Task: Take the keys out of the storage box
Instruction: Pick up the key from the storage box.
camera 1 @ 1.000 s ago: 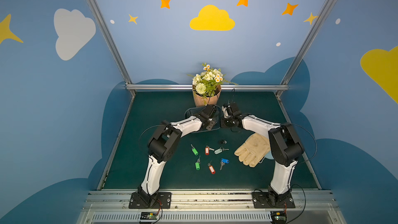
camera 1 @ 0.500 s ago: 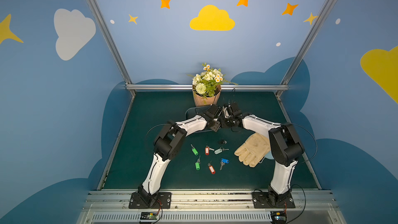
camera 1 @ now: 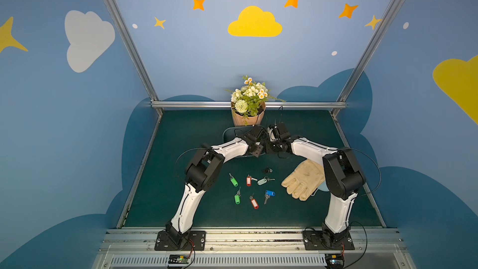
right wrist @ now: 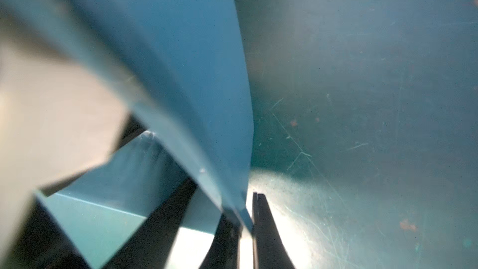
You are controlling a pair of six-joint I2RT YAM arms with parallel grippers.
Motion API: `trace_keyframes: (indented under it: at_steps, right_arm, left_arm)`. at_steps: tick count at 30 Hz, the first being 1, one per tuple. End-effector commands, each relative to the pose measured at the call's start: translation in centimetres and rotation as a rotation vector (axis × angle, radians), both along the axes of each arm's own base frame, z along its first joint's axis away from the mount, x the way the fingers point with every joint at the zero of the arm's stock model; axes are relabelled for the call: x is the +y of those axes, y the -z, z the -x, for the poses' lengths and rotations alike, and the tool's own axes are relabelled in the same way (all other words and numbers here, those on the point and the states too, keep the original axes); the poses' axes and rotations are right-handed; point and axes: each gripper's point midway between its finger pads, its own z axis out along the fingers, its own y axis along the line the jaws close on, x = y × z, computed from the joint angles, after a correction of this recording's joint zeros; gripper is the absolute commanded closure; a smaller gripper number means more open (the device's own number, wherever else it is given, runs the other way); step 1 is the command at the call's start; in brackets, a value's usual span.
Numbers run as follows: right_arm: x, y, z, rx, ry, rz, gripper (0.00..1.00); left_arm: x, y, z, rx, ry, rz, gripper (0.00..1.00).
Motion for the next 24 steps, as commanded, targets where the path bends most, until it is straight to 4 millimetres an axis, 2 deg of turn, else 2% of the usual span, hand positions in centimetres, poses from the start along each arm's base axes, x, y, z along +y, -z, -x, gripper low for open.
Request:
trace_keyframes:
  at_steps: [1,6,10,13,18,24]
  right_arm:
    - [0.0,-1.8,-0.1,-0.047,0.000,0.001,1.00]
    - [-0.1,-1.8,-0.1,-0.048,0.002,-0.002,1.00]
    - [-0.1,-2.0,0.0,-0.053,0.002,-0.003,1.00]
    - [-0.1,-1.9,0.0,-0.055,0.003,-0.004,1.00]
    - [-0.1,-1.9,-0.1,-0.064,0.007,-0.011,1.00]
    - [0.2,-2.3,-0.2,-0.101,0.010,-0.058,1.00]
  left_arm:
    - [2.9,1.5,0.8,0.052,-0.046,-0.050,0.37]
    - [4.1,1.7,0.8,0.054,-0.087,-0.083,0.45]
    - [4.9,1.5,0.6,0.059,-0.114,-0.087,0.46]
    - [3.5,0.4,0.9,0.065,-0.097,-0.030,0.38]
    - [0.8,-1.5,2.1,0.098,-0.116,0.077,0.36]
    - [0.4,-0.2,2.3,0.179,-0.267,0.208,0.36]
